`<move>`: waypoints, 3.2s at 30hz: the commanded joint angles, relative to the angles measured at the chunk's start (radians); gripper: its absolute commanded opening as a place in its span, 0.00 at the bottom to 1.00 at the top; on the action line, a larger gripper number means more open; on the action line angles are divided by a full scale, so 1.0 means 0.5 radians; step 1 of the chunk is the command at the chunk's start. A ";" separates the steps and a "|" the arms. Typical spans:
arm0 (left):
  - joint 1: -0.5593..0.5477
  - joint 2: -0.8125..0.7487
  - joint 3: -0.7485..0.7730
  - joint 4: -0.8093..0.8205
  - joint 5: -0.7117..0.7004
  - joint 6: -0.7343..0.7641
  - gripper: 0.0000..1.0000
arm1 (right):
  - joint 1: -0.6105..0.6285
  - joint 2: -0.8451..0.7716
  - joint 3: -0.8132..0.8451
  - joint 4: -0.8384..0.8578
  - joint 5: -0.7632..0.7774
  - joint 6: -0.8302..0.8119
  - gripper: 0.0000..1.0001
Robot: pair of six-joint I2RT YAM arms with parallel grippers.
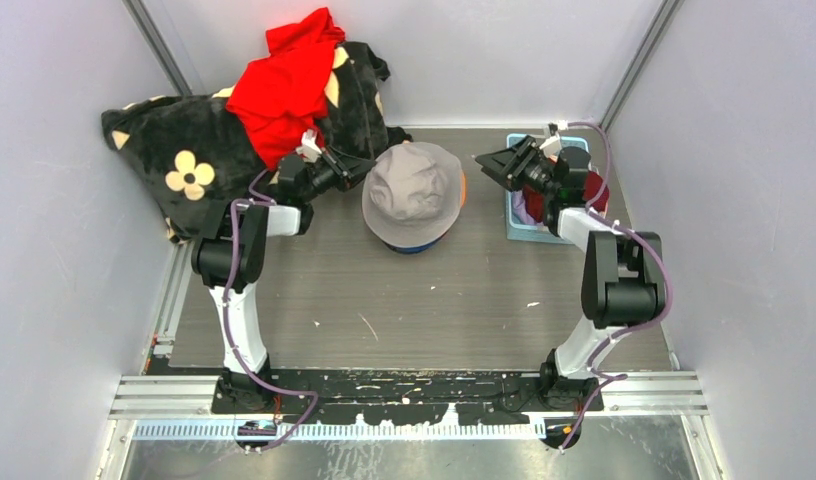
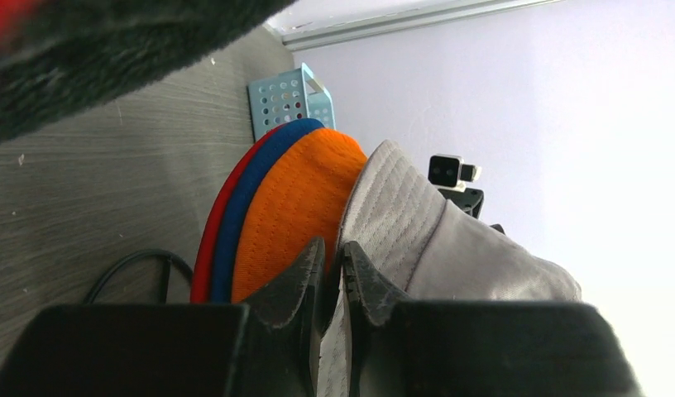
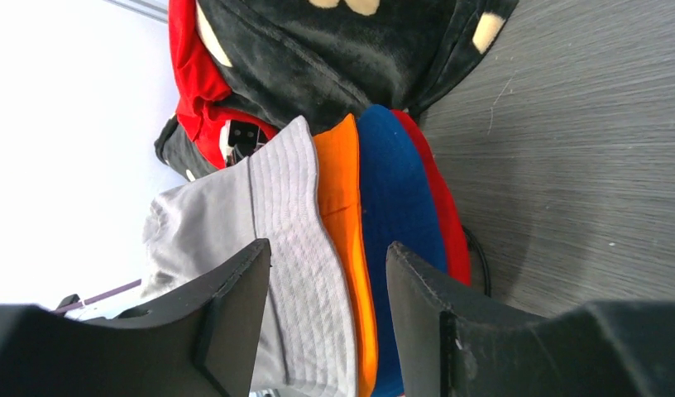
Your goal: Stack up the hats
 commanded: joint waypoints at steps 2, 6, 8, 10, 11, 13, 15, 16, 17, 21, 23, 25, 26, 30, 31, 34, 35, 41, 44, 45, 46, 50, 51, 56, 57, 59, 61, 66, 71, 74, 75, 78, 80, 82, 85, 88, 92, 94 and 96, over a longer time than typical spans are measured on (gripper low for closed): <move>-0.073 -0.030 0.268 -0.299 0.117 0.204 0.15 | 0.084 0.145 0.196 0.334 -0.086 0.191 0.58; -0.099 0.018 0.367 -0.409 0.132 0.245 0.15 | 0.139 0.211 0.262 0.362 -0.093 0.207 0.55; -0.108 0.031 0.392 -0.421 0.131 0.247 0.15 | 0.164 0.236 0.274 0.396 -0.090 0.233 0.54; -0.111 0.043 0.408 -0.443 0.130 0.256 0.15 | 0.185 0.262 0.285 0.404 -0.088 0.242 0.53; -0.115 0.046 0.415 -0.455 0.127 0.261 0.15 | 0.195 0.275 0.292 0.404 -0.088 0.246 0.53; -0.118 0.049 0.427 -0.477 0.128 0.274 0.15 | 0.205 0.298 0.301 0.407 -0.087 0.253 0.51; -0.122 0.049 0.427 -0.488 0.126 0.281 0.15 | 0.209 0.312 0.292 0.433 -0.089 0.272 0.51; -0.122 0.053 0.431 -0.493 0.124 0.282 0.15 | 0.209 0.316 0.287 0.435 -0.086 0.276 0.50; -0.120 0.052 0.431 -0.494 0.129 0.285 0.15 | 0.209 0.316 0.283 0.434 -0.079 0.275 0.50; -0.122 0.053 0.433 -0.499 0.128 0.288 0.15 | 0.209 0.316 0.266 0.425 -0.084 0.273 0.49; -0.120 0.052 0.436 -0.503 0.126 0.292 0.15 | 0.212 0.316 0.257 0.432 -0.095 0.282 0.46; -0.121 0.058 0.443 -0.504 0.129 0.292 0.15 | 0.214 0.311 0.243 0.442 -0.102 0.289 0.44; -0.120 0.060 0.444 -0.503 0.127 0.292 0.15 | 0.213 0.310 0.240 0.443 -0.107 0.289 0.40; -0.125 0.070 0.446 -0.505 0.127 0.292 0.15 | 0.213 0.309 0.220 0.437 -0.112 0.289 0.19; -0.123 0.073 0.446 -0.501 0.127 0.292 0.15 | 0.212 0.310 0.213 0.437 -0.112 0.290 0.12; -0.125 0.078 0.444 -0.500 0.123 0.292 0.15 | 0.212 0.300 0.166 0.433 -0.088 0.282 0.01; -0.125 0.078 0.440 -0.499 0.122 0.292 0.15 | 0.212 0.293 0.149 0.408 -0.065 0.265 0.01; -0.124 0.077 0.408 -0.485 0.113 0.296 0.13 | 0.211 0.264 0.129 0.004 0.136 -0.040 0.01; -0.124 0.087 0.393 -0.479 0.111 0.296 0.13 | 0.209 0.286 0.126 -0.079 0.153 -0.103 0.01; -0.125 0.090 0.388 -0.471 0.111 0.295 0.13 | 0.209 0.289 0.121 -0.072 0.143 -0.104 0.01; -0.125 0.091 0.382 -0.466 0.109 0.292 0.13 | 0.209 0.287 0.111 -0.058 0.140 -0.104 0.01; -0.128 0.091 0.360 -0.461 0.107 0.297 0.13 | 0.209 0.261 0.094 -0.096 0.160 -0.144 0.01; -0.125 0.088 0.354 -0.462 0.107 0.300 0.13 | 0.209 0.256 0.092 -0.105 0.163 -0.151 0.01; -0.087 -0.031 0.283 -0.578 0.045 0.405 0.20 | 0.209 0.213 0.043 -0.101 0.164 -0.166 0.01; -0.068 -0.093 0.260 -0.622 0.026 0.447 0.22 | 0.209 0.204 0.029 -0.100 0.164 -0.168 0.01; -0.035 -0.201 0.204 -0.707 -0.023 0.546 0.24 | 0.209 0.185 0.010 -0.098 0.169 -0.173 0.01; 0.001 -0.332 0.138 -0.808 -0.109 0.627 0.25 | 0.211 0.162 -0.014 -0.094 0.167 -0.173 0.01; 0.033 -0.719 -0.068 -1.149 -0.439 0.877 0.32 | 0.210 0.102 -0.083 -0.066 0.167 -0.185 0.01; 0.034 -1.045 -0.192 -1.272 -0.523 1.021 0.45 | 0.209 0.077 -0.109 -0.060 0.156 -0.187 0.01; 0.019 -1.083 -0.195 -1.269 -0.336 1.023 0.46 | 0.209 0.070 -0.116 -0.049 0.149 -0.179 0.01; 0.010 -1.086 -0.201 -1.265 -0.275 1.021 0.46 | 0.209 0.063 -0.114 -0.051 0.149 -0.178 0.01; -0.026 -1.108 -0.256 -1.292 -0.230 1.018 0.49 | 0.209 0.043 -0.123 -0.051 0.147 -0.179 0.01; -0.043 -1.111 -0.303 -1.266 -0.217 0.994 0.50 | 0.209 0.032 -0.125 -0.047 0.148 -0.180 0.01; -0.053 -1.100 -0.343 -1.247 -0.202 0.978 0.50 | 0.209 0.029 -0.130 -0.049 0.149 -0.178 0.01; -0.078 -1.102 -0.399 -1.193 -0.186 0.952 0.50 | 0.209 0.020 -0.149 -0.047 0.153 -0.178 0.01; -0.106 -1.116 -0.429 -1.187 -0.171 0.980 0.50 | 0.209 0.022 -0.169 -0.041 0.152 -0.179 0.01; -0.118 -1.130 -0.463 -1.197 -0.147 1.001 0.50 | 0.209 0.028 -0.180 -0.030 0.137 -0.170 0.01; -0.114 -1.124 -0.496 -1.183 -0.144 0.988 0.51 | 0.209 0.024 -0.184 -0.024 0.133 -0.166 0.01; -0.114 -1.105 -0.531 -1.138 -0.144 0.946 0.51 | 0.208 0.022 -0.181 -0.023 0.131 -0.167 0.01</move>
